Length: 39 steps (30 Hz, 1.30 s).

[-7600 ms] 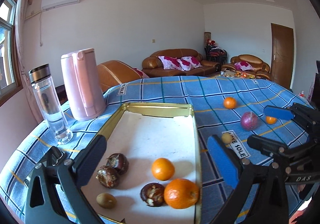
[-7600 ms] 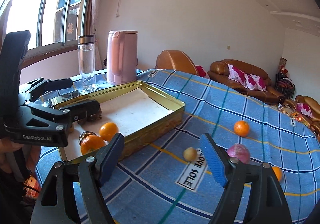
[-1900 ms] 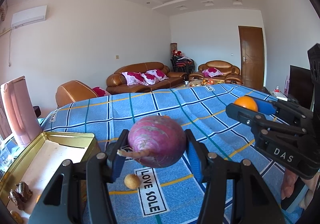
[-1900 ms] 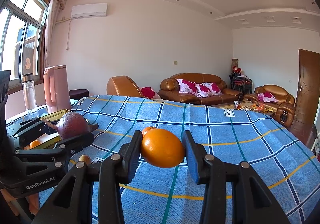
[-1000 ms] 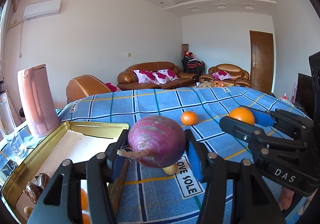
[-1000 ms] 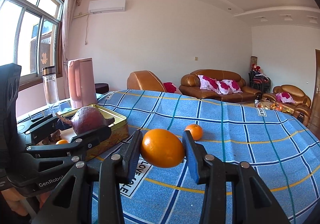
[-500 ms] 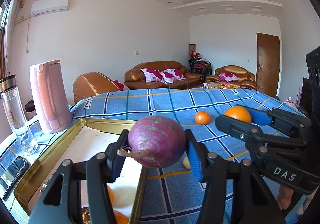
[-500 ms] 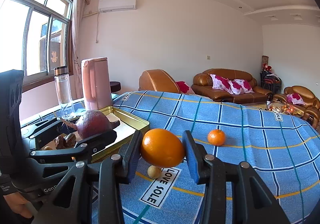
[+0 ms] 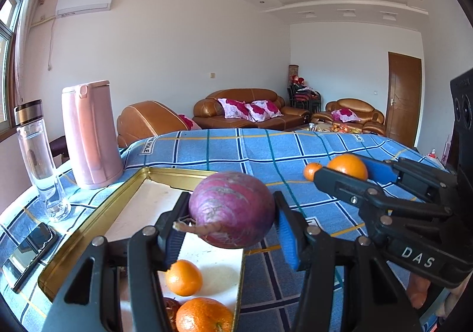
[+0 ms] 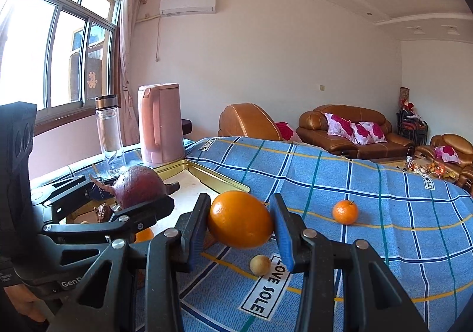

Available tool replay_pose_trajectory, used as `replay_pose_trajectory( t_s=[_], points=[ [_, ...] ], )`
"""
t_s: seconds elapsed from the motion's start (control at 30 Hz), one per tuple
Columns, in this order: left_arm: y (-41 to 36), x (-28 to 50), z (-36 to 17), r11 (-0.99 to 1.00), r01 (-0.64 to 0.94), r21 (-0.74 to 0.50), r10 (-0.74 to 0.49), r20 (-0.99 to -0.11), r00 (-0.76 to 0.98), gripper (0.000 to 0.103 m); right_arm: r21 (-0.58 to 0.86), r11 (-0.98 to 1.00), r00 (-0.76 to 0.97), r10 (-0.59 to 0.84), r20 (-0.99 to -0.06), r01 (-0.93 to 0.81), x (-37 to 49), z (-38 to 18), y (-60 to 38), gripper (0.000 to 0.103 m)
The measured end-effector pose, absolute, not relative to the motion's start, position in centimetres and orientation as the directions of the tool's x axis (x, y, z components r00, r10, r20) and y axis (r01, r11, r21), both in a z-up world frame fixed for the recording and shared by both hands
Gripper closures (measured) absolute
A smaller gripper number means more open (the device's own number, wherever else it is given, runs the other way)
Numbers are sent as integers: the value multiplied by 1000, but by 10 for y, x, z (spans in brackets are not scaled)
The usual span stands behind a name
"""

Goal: Organize fruits
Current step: 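Lift and carry the red onion with left tool to the tin while right tool carries the orange there, then lower and release the red onion into the tin while right tool releases the orange there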

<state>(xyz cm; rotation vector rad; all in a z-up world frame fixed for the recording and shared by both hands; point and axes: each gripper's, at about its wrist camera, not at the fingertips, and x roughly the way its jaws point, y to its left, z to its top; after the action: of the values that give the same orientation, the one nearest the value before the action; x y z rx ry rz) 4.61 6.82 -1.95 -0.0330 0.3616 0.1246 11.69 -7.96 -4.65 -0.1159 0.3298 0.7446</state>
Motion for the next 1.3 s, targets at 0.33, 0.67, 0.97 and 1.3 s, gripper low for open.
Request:
replay_pose_trajectory(
  t_s=[0.33, 0.67, 0.97, 1.3],
  points=[
    [90, 32, -19, 984, -176, -6, 162, -359, 919, 47, -6, 692, 654, 679, -334, -722, 109, -43, -53, 59],
    [112, 27, -23, 976, -217, -3, 200, -383, 902, 47, -18, 662, 628, 701, -338, -749, 103, -42, -33, 59],
    [132, 23, -31, 965, -261, 3, 239, -408, 881, 47, -19, 639, 603, 716, -353, -769, 102, -46, -13, 59],
    [152, 21, -45, 956, -293, 16, 269, -445, 854, 47, -4, 613, 567, 729, -383, -790, 103, -54, 9, 59]
  ],
)
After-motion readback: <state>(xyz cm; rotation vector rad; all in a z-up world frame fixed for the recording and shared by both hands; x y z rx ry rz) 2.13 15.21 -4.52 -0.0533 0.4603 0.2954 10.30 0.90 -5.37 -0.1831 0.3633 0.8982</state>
